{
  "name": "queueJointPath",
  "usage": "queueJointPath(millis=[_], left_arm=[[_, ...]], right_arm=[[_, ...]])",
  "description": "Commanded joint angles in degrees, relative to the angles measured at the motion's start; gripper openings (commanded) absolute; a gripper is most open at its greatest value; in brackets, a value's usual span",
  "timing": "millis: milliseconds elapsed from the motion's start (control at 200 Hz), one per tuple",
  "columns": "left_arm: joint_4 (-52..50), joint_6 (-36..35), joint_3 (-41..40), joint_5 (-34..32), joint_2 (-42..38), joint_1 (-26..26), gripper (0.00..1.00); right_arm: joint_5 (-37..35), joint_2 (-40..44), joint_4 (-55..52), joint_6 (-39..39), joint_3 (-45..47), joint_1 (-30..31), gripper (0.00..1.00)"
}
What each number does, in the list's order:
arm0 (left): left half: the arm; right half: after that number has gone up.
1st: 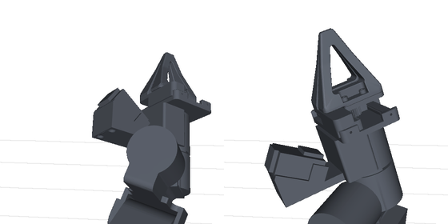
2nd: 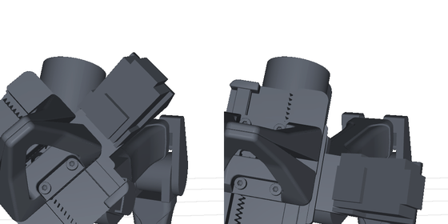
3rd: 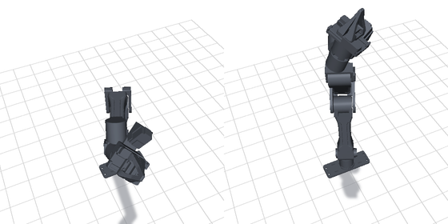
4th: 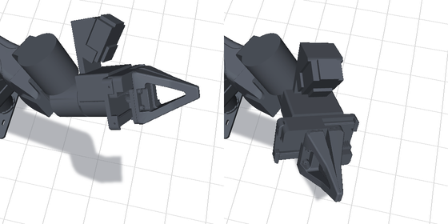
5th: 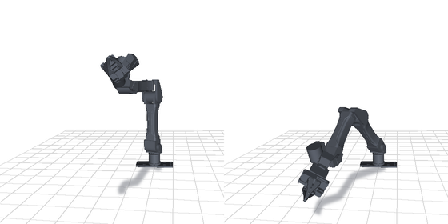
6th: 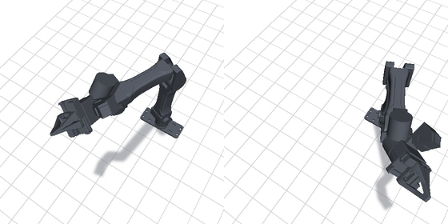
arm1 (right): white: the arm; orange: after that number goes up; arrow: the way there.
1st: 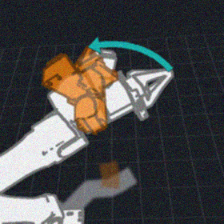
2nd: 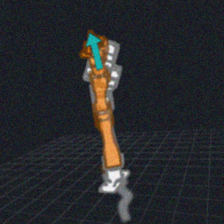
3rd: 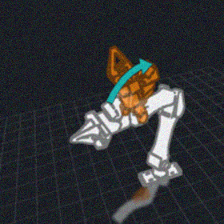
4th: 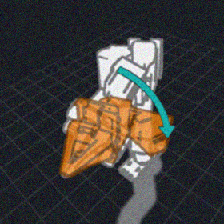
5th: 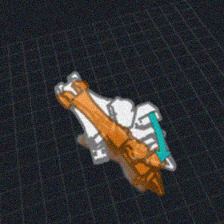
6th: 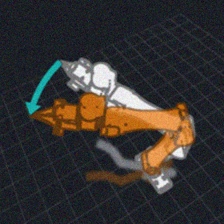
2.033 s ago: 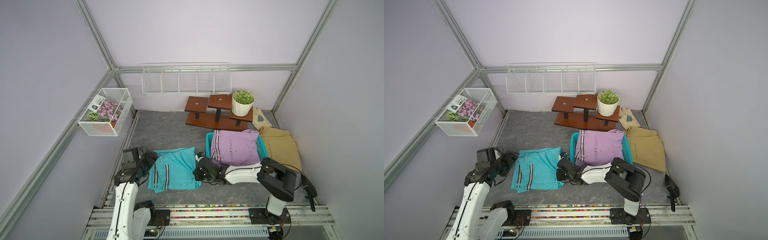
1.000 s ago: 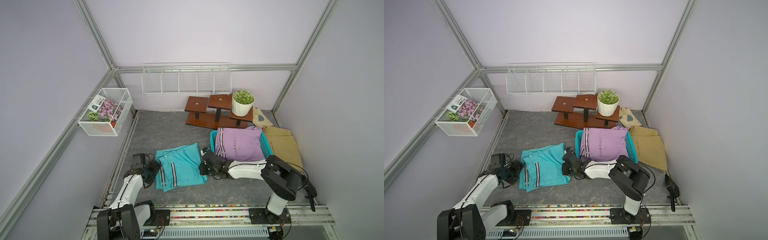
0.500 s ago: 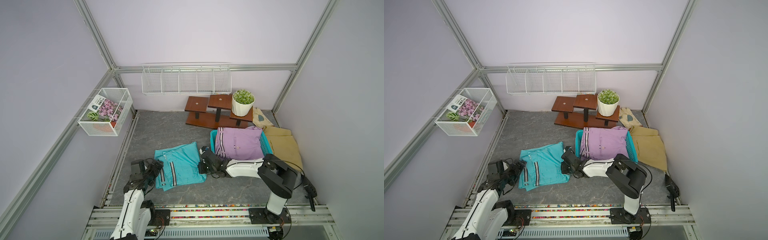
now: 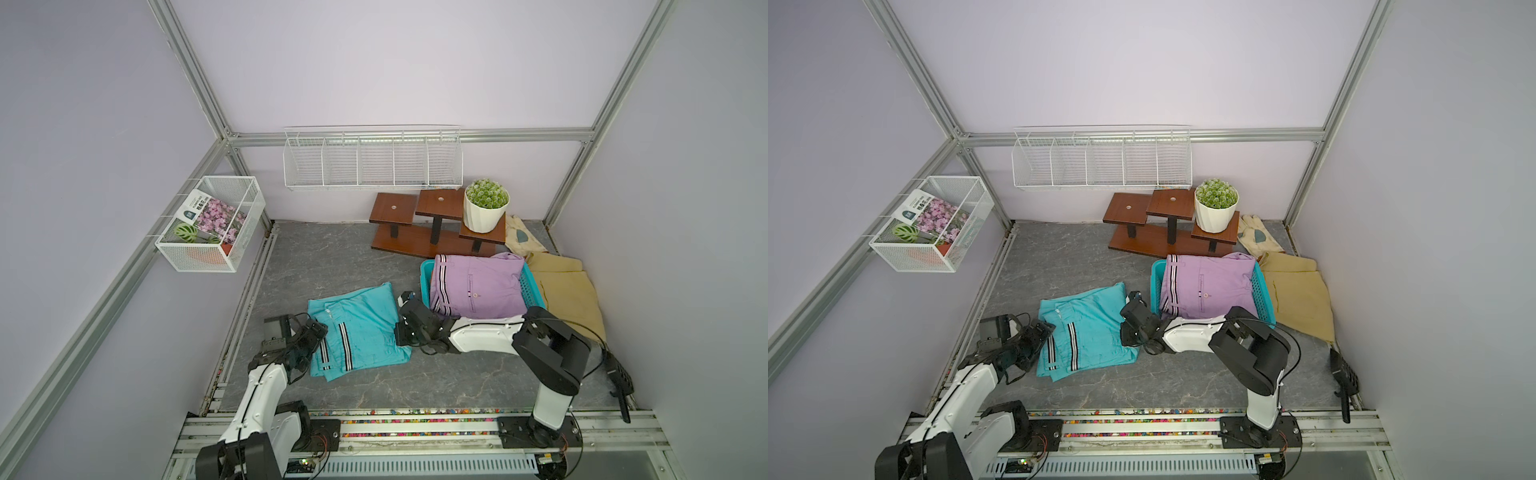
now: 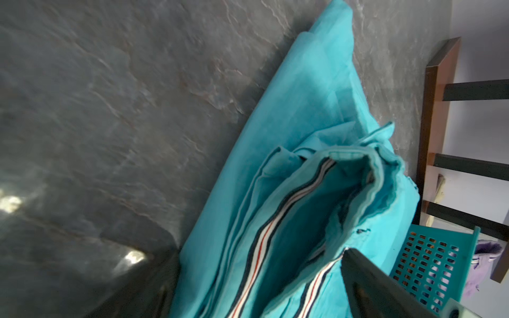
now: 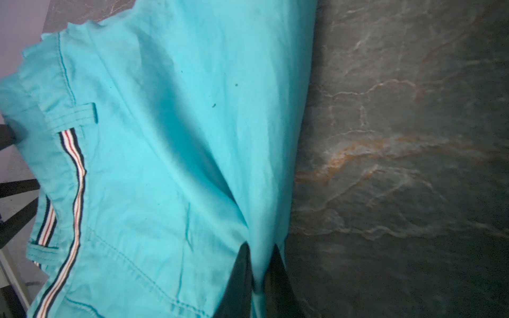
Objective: Put the folded long pants in the basket
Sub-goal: Pick up the long pant at the center of the board.
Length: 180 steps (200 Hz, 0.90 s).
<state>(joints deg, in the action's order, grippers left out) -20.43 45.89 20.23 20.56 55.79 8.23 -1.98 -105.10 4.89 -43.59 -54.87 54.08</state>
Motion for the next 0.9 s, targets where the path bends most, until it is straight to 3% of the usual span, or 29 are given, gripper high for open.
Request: queueJointPath(millis=[0,210,380,575,735,840,895], left_arm=[[-4.30,-1.28,0.60,-3.76,2.56,0.01,0.96],[-6.28,-1.28,1.83,-5.90,-0.57,-0.01,0.95],[0.23,-2.12,-1.03,0.99,-2.99,-0.23,0.85],[3.32,-3.00,-1.98,5.69,-2.17,-0.55,0.81],[3.82,-3.07,-2.43,4.58,-2.26,-0.85,0.80],[6.58,-2.91,-3.18,5.49,1.37,-0.91,0.68],[7.19,-2.87,-3.05,4.88,3.99,-0.89,0.46]], right_arm=[[-1.71,-1.97,-3.04,1.14,-0.23,0.41,0.00],[-1.71,-2.14,-3.29,1.30,-0.59,0.40,0.00],[-1.60,-1.87,-3.29,1.32,-0.76,0.49,0.00],[-1.71,-2.69,-3.99,1.49,-1.94,0.96,0.00],[-1.54,-3.48,-4.36,1.49,-3.08,1.46,0.00],[-1.71,-3.67,-4.88,1.67,-3.90,1.81,0.00],[-1.80,-3.74,-5.22,1.83,-4.27,1.90,0.00]])
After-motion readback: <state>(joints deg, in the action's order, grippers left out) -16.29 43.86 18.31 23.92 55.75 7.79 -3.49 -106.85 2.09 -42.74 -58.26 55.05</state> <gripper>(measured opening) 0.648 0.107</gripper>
